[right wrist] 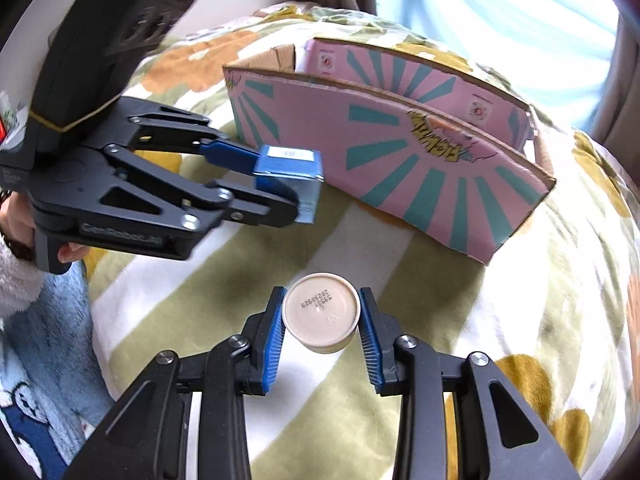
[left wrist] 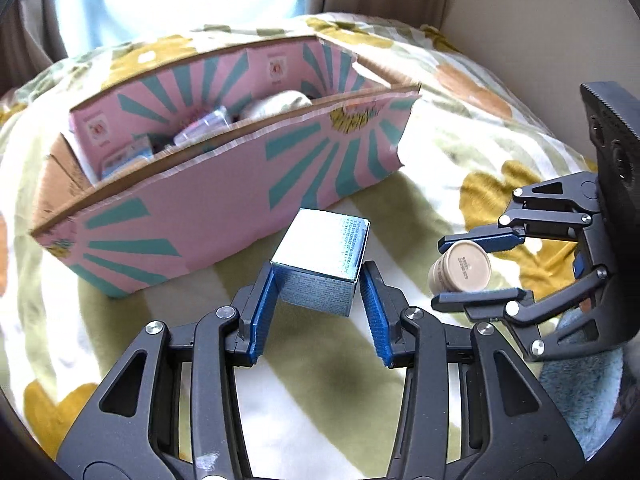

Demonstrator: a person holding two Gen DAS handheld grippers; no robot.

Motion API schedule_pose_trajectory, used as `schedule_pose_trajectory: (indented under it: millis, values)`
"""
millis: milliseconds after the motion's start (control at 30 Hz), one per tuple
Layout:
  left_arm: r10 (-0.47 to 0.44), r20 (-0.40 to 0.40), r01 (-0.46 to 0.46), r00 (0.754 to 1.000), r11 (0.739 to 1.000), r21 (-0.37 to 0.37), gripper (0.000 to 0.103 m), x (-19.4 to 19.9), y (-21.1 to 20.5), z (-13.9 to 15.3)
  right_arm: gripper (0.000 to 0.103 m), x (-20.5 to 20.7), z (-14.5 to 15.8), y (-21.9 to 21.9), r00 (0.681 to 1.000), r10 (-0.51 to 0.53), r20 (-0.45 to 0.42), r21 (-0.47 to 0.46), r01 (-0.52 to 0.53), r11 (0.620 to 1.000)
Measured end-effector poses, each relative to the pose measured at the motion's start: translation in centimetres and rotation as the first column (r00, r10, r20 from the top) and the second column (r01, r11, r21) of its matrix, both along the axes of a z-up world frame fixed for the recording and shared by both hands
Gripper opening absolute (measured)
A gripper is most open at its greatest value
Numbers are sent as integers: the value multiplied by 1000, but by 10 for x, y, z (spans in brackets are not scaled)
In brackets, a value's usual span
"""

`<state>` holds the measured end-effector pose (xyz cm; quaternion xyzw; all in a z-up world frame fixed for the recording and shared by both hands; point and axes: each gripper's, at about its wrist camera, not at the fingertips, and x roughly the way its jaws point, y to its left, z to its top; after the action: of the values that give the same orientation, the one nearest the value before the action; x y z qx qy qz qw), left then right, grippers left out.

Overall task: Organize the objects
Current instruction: 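Carry the blue box with left while right carries the beige jar into the pink box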

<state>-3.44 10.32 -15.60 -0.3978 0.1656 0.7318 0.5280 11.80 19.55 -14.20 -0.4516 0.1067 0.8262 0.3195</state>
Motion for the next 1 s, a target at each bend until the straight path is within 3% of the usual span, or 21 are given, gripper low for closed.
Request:
schedule_pose_trajectory:
  millis: [333,533,667,800,1000]
  values:
    - [75,-22,-74,997,996,48,38,-27,-29,61,32,13,52,4,990,-119,-70,-3,119,993]
    - [135,-48,-131,990,988,83,38,-54,-29,97,32,5,85,38,963,-251,-96,-45,248,968]
    - [192,-72,-186,979,980,77,38,-75,-22,115,32,-7,107,60,955,-283,-93,-21,282,959]
    - [252,-24,-250,967,966,63,38,-107,-16,116,32,-20,118,88,944,-316,-98,-44,313,949]
    - [305,26,-305,952,952,-6,38,-152,1,94,32,-39,114,131,918,-392,-58,-101,385,917]
